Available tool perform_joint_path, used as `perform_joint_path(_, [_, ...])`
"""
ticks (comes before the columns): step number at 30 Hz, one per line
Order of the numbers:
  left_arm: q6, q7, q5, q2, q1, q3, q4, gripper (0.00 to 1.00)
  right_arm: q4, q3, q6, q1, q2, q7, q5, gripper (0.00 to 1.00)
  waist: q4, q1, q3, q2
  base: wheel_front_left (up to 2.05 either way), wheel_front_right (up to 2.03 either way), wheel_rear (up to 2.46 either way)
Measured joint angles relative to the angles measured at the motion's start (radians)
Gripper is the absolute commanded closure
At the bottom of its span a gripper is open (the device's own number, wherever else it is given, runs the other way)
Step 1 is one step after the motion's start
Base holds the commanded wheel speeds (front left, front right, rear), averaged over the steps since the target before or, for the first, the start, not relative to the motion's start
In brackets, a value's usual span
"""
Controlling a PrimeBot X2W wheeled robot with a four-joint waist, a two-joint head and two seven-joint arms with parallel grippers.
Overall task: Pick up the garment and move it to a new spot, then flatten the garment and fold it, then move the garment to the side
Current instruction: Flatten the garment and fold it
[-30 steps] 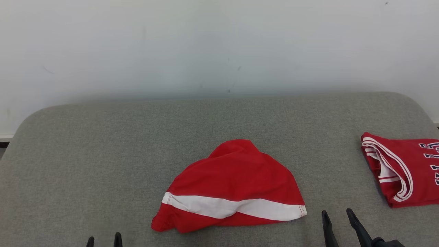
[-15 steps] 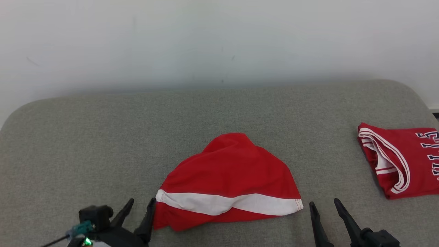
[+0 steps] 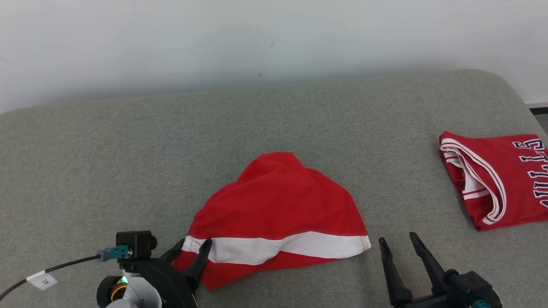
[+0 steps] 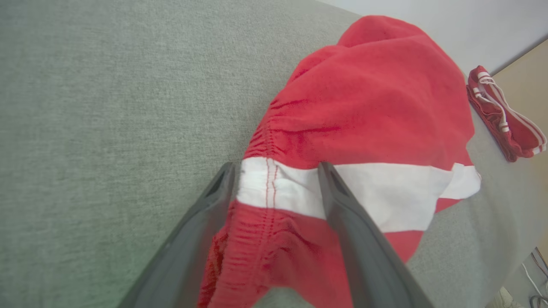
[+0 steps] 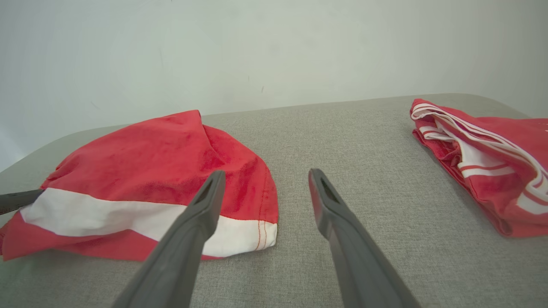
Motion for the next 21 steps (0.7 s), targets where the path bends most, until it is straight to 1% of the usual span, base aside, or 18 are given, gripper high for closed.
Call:
perform_joint_path(2, [0.000, 0.035, -0.059, 0.009, 0.000, -0.030, -0.016, 0.00, 0.003, 0.000, 0.000, 0.000, 0.000, 0.000, 0.000, 0.00, 0.004, -0.0001, -0.001, 0.0000, 0.00, 0.00, 0.00])
perform_joint_path(3, [0.000, 0.035, -0.059, 0.009, 0.000, -0.030, -0.016, 0.00, 0.003, 0.000, 0.000, 0.000, 0.000, 0.000, 0.000, 0.00, 0.004, -0.0001, -0.001, 0.0000, 0.00, 0.00, 0.00])
perform_joint_path(5, [0.000, 0.057, -0.103, 0.021, 0.003, -0.057, -0.038, 0.00, 0.004, 0.000, 0.000, -0.001, 0.001, -0.001, 0.001, 0.00, 0.008, -0.0001, -0.002, 0.0000, 0.00, 0.00, 0.00])
perform_joint_path(9, [0.000, 0.049, -0.148, 0.048, 0.002, -0.073, -0.061, 0.00, 0.005, 0.001, 0.000, -0.005, 0.001, -0.001, 0.001, 0.00, 0.017, 0.0000, -0.007, 0.0000, 0.00, 0.00, 0.00])
perform_joint_path(14, [0.000, 0.080, -0.240, 0.049, 0.005, -0.083, -0.075, 0.00, 0.006, 0.004, 0.000, -0.005, 0.000, -0.002, 0.001, 0.00, 0.026, -0.0001, -0.013, 0.0000, 0.00, 0.00, 0.00])
perform_joint_path(21, [0.000, 0.062, -0.262, 0.063, 0.006, -0.095, -0.031, 0.00, 0.008, 0.015, 0.000, -0.005, -0.003, -0.004, 0.002, 0.00, 0.022, -0.0001, -0.018, 0.0000, 0.00, 0.00, 0.00])
